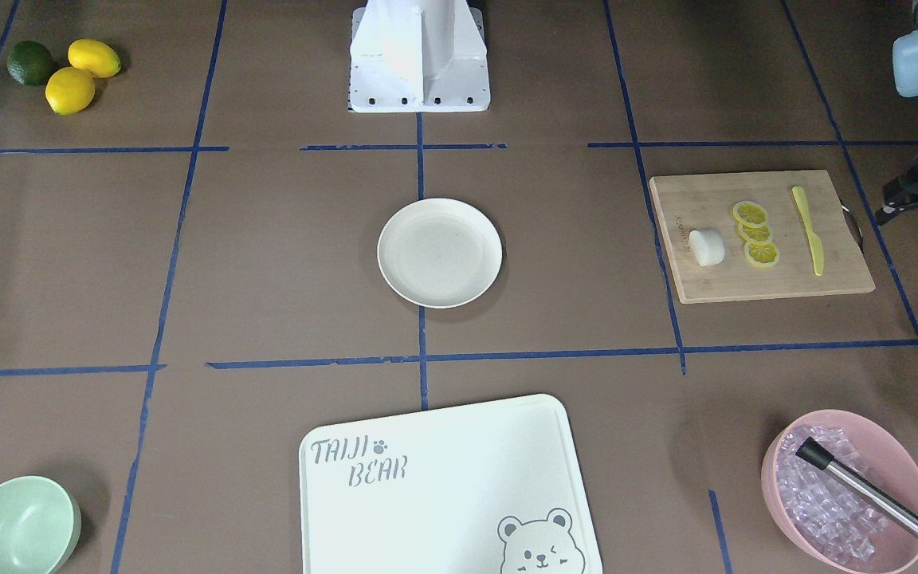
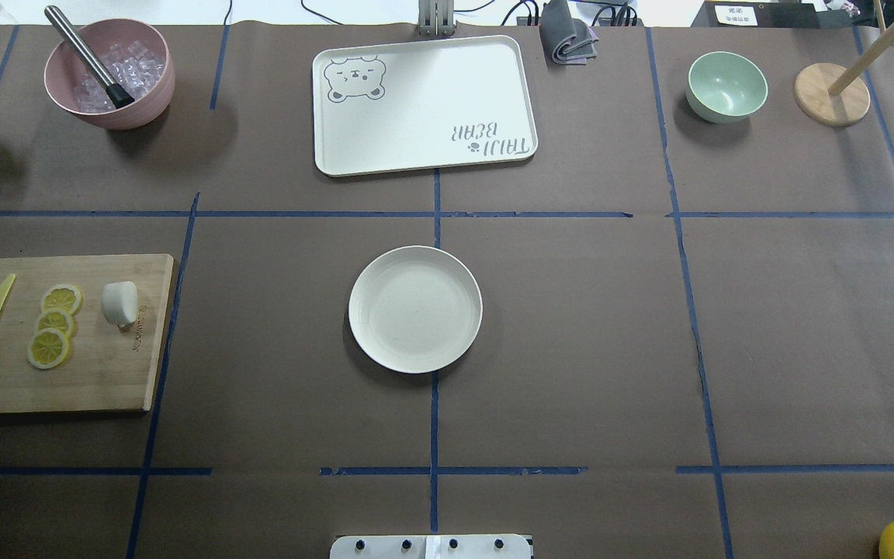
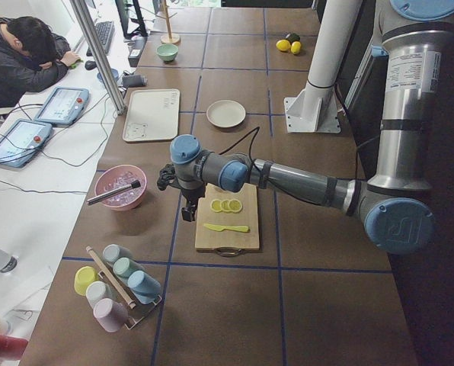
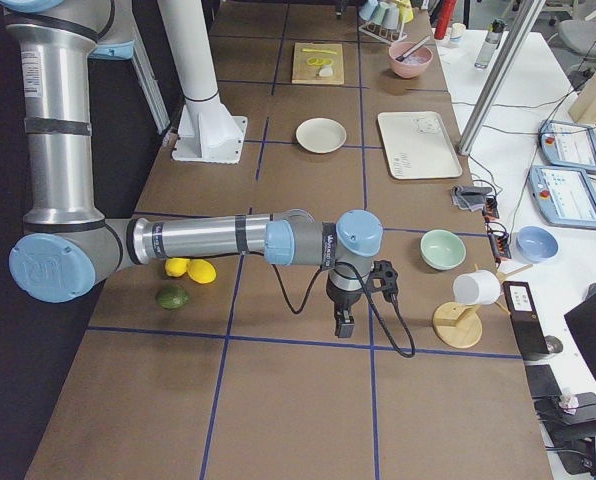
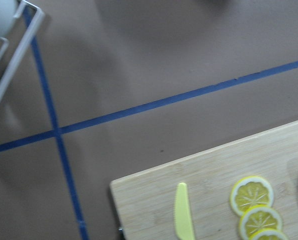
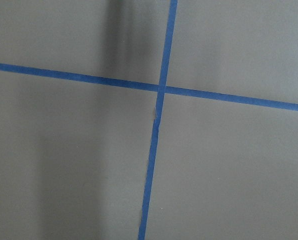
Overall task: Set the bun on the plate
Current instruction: 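Reach the left gripper down to the white bun on the cutting board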
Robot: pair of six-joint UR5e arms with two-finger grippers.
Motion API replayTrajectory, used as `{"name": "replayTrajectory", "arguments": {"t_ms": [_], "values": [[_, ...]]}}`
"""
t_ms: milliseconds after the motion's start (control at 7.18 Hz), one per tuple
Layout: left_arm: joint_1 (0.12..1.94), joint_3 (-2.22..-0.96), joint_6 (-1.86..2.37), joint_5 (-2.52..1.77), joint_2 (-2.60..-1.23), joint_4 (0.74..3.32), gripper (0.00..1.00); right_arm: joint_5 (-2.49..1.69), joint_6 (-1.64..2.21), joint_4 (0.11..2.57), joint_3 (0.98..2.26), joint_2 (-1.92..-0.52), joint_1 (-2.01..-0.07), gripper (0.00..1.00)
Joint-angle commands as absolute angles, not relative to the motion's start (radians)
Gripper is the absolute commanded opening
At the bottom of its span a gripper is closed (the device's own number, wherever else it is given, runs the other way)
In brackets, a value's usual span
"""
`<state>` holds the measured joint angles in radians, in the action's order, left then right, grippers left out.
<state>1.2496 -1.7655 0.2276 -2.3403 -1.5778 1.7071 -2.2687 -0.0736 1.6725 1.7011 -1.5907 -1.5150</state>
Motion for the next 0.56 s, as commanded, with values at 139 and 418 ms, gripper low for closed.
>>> {"name": "replayTrajectory", "arguments": {"t_ms": [139,418], "values": [[0.983,-1.766,0.773,-2.226,-1.578,1.976,1.00,-2.269,-0.064,1.614,1.706,-1.629,-1.514,1.00],[0.893,-1.772,1.008,-2.134,-1.603,2.029,1.00,-2.269,-0.064,1.614,1.706,-1.629,-1.514,1.00]]}}
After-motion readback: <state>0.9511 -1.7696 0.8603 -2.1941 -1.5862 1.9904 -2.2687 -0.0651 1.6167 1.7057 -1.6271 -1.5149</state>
